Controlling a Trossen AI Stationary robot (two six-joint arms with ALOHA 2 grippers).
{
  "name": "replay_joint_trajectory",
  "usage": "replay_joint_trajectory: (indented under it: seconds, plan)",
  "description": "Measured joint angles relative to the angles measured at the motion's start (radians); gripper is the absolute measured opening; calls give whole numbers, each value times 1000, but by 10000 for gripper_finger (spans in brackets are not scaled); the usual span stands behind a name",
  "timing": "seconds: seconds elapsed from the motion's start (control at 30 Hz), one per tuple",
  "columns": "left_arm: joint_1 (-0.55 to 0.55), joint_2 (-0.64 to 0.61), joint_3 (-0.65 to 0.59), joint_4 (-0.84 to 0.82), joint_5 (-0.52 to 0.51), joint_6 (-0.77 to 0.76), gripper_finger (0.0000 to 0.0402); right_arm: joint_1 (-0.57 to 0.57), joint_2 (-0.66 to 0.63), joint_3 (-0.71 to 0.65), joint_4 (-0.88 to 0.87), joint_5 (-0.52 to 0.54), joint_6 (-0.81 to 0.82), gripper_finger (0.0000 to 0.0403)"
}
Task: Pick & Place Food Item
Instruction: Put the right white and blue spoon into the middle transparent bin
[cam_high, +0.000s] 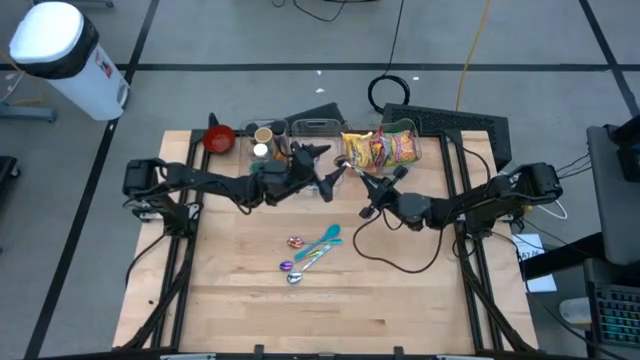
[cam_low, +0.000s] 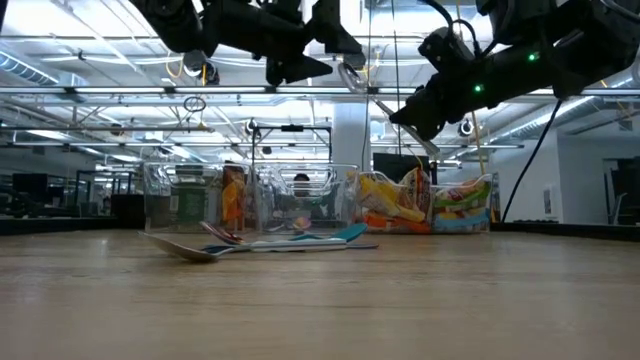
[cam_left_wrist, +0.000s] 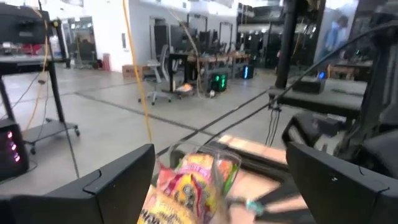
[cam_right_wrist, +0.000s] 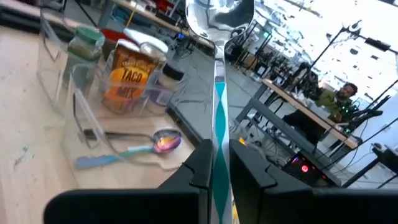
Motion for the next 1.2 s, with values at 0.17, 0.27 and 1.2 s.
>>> replay_joint_trajectory:
  seconds: [0.17,0.27,1.2]
  plan:
    - [0,-7,0,-58,-1,-42,367,11,-1,0,53,0,-50,20]
    - [0,-7,0,-67,0,-63,367,13,-1,0,64,0,-68,20]
    - [30,-20,-1,-97,55,-92,6,12,-1,1,63,-20,-48,31]
